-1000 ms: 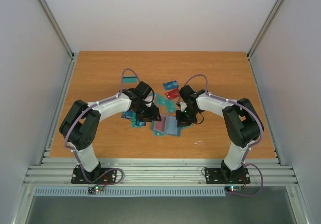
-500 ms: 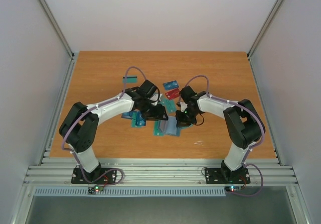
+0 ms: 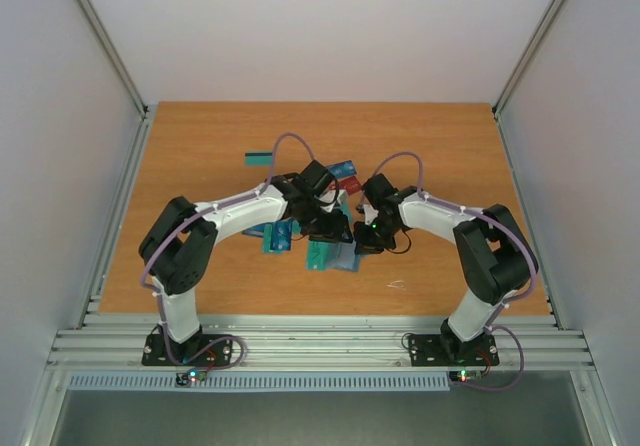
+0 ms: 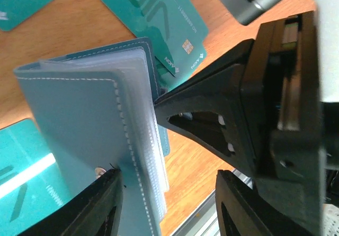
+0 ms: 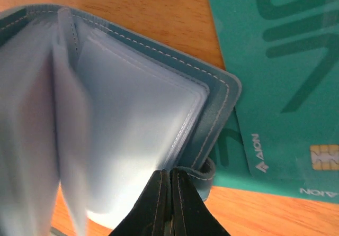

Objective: Put the credit cards into the card holder

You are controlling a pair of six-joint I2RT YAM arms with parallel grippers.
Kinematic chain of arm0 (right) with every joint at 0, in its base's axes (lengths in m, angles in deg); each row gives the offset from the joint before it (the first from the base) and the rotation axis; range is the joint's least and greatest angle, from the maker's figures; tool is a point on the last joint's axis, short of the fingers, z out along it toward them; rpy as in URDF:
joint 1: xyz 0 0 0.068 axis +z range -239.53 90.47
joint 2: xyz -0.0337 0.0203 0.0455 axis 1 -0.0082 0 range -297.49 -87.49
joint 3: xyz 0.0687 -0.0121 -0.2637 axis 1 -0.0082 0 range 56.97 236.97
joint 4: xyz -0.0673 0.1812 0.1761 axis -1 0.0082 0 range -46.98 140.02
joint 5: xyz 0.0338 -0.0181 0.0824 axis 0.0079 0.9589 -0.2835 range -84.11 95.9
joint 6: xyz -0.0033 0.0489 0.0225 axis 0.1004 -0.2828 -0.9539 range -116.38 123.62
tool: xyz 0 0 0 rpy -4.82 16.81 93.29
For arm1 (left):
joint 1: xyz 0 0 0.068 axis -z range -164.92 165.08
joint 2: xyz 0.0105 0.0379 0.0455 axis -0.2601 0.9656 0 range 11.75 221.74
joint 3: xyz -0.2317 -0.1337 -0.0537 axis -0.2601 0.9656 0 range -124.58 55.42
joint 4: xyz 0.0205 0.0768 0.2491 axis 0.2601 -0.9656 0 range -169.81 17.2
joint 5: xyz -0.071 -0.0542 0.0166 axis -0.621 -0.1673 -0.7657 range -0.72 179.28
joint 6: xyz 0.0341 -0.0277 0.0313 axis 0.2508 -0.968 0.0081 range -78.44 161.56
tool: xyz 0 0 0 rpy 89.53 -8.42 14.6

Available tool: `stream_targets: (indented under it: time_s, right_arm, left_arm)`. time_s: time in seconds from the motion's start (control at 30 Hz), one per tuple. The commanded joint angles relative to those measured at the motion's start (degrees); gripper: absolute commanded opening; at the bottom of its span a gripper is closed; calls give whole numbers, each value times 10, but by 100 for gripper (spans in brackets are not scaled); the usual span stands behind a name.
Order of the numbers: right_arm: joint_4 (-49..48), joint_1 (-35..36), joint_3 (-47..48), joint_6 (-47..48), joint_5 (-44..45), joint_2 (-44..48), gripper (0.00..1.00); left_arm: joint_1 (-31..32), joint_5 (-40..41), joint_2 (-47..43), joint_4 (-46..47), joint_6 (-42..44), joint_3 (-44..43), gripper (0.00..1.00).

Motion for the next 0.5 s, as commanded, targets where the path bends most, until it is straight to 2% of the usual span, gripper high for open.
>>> stream_targets:
  time_s: [0.0,0.2,0.47]
  right_arm:
    - [5,-11,-14,-6,8,24,1]
    - [0,-23,-30,-10,-8,35,1]
    - [10,-47,-37,-20,-32,54,1]
  left_arm:
    - [8,-28,33,30,-6,-20,48]
    - [12,-29,56,53,-20,-18,32]
    - [17,-4,75,37,-10,-15,16]
